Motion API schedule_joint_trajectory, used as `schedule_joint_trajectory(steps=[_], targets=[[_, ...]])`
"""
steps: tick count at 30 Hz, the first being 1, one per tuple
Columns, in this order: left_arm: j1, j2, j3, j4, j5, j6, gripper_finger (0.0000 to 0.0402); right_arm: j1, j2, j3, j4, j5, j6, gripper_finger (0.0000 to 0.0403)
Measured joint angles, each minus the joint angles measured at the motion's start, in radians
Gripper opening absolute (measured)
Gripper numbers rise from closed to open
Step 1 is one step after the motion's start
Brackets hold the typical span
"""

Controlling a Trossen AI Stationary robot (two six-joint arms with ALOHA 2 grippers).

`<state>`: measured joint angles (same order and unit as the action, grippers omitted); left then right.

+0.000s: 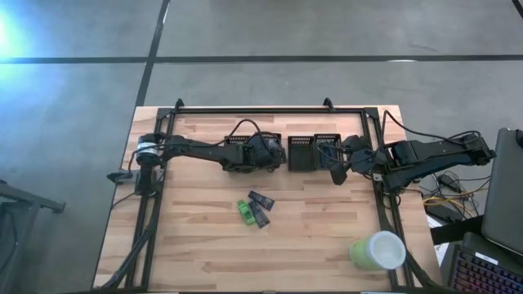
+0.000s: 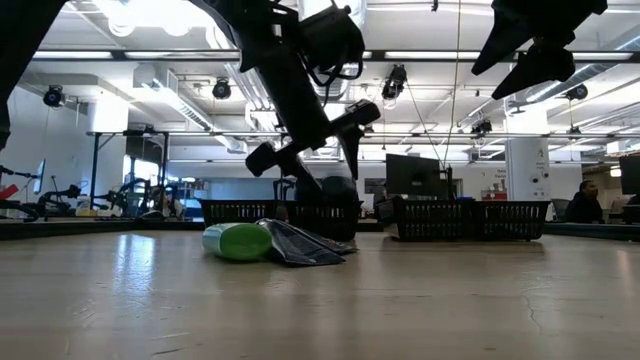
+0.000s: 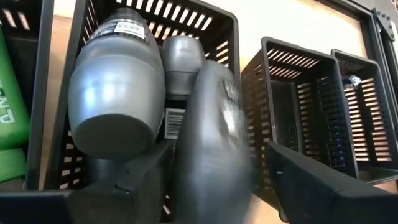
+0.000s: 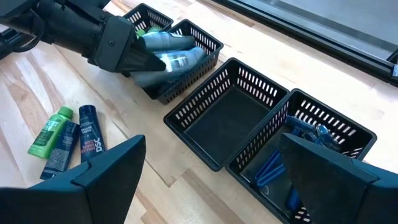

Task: Pick & Place Travel size toiletries
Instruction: Put the shave cream into the center right black basket

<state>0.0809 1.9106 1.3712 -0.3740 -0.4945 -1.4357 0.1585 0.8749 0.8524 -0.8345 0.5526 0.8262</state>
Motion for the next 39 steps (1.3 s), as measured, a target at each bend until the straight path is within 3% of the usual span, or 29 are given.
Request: schedule_joint_trajectory(steps=[7,18,22,29,34,39], targets=[[-0.022,-0.004,0.019,-0.002,0.032,0.075,0.0286,0.000,0.000,0.000,0.000,0.000,0.000,0.0364],[-0.133,-0.088,0.070,-0.055,0.055,0.438,0.0285,0.000,0.002,0.000,0.060,-0.006,0.063,0.0363],[-0.188,-0.133,0.057,-0.122,0.053,0.502,0.0285,0.000,0.027,-0.001,0.178,-0.092,0.039,0.0363],[-0.277,-0.208,-0.017,-0.299,0.051,0.491,0.0285,0.000,0.184,-0.004,0.359,-0.250,-0.071,0.0363],[-0.321,-0.274,-0.136,-0.306,0.060,0.512,0.0285,0.001,0.345,0.001,0.427,-0.326,-0.121,0.0363],[-0.331,-0.338,-0.285,-0.260,0.126,0.731,0.0284,0.000,0.505,0.009,0.563,-0.327,-0.158,0.0364]])
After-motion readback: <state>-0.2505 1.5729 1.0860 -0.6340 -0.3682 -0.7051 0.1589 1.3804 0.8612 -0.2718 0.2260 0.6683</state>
